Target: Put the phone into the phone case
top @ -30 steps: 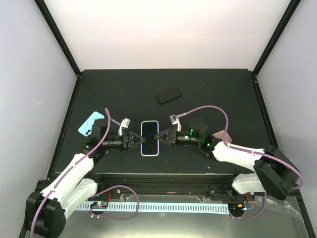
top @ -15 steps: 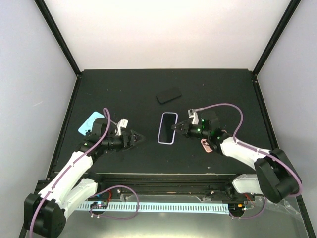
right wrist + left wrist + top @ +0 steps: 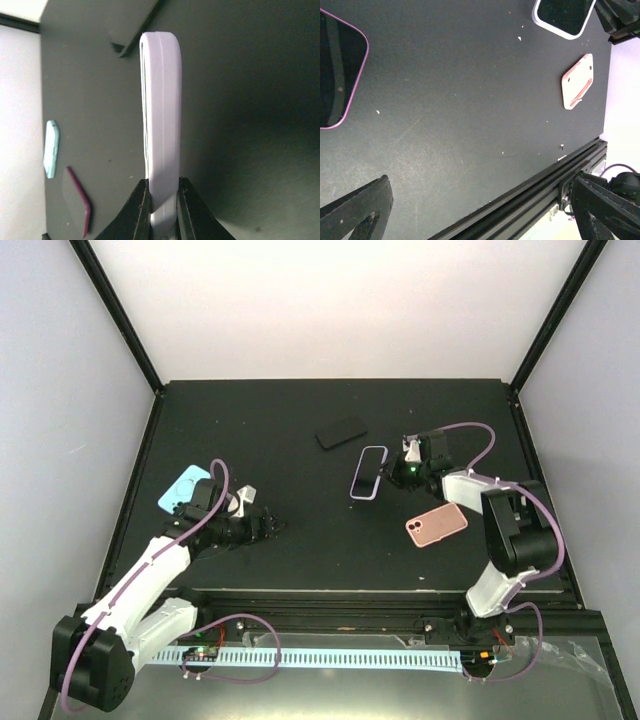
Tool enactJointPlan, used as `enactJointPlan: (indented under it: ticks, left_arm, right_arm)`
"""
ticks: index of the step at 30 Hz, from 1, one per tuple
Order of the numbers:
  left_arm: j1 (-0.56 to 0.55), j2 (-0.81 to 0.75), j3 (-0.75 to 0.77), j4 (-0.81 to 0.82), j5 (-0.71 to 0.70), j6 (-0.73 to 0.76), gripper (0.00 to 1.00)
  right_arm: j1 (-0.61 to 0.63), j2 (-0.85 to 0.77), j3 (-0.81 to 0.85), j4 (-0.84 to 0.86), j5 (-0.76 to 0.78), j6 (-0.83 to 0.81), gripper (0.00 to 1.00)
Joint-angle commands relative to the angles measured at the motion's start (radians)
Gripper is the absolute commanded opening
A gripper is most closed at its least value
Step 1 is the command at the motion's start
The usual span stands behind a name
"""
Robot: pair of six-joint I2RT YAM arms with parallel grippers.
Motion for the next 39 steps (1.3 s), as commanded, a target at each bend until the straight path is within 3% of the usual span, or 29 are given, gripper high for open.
enactJointPlan:
  ticks: [1,12,18,20,23,25,34,39]
  left_arm:
    - [0.002,0.000,0.060,-0.056,-0.062,0.053,0.99]
    - [0.002,0.004,0.073,-0.076,-0.090,0.056,0.99]
    - [0.003,-0.005,0.062,-0.078,-0.093,0.056,0.99]
    - [0.002,-0.011,0.057,-0.076,-0.094,0.056,0.99]
    - [0.004,-0.015,0.054,-0.071,-0.090,0.056,0.99]
    - [0.004,-0.009,0.074,-0.089,-0.092,0.070,0.99]
    - [0.007,0.016,0.149,-0.129,-0.121,0.090,0.99]
    - [0.007,0.008,0.121,-0.098,-0.114,0.065,0.99]
  right_arm:
    - [-0.042,0.085,0.114,-0.016,-0.016,-0.053,0.10]
    - [-0.102,0.247,0.171,0.044,0.036,-0.011,0.11]
    - [-0.112,0.248,0.207,-0.066,0.073,-0.042,0.22]
    - [-0.113,0.228,0.209,-0.116,0.098,-0.042,0.25]
    - [-0.113,0.180,0.194,-0.185,0.156,-0.034,0.43]
    - [-0.113,0.137,0.173,-0.219,0.186,-0.029,0.49]
    - [-0.113,-0.091,0.070,-0.381,0.225,0.088,0.53]
    - [-0.113,-0.216,-0.003,-0.492,0.349,0.248,0.46]
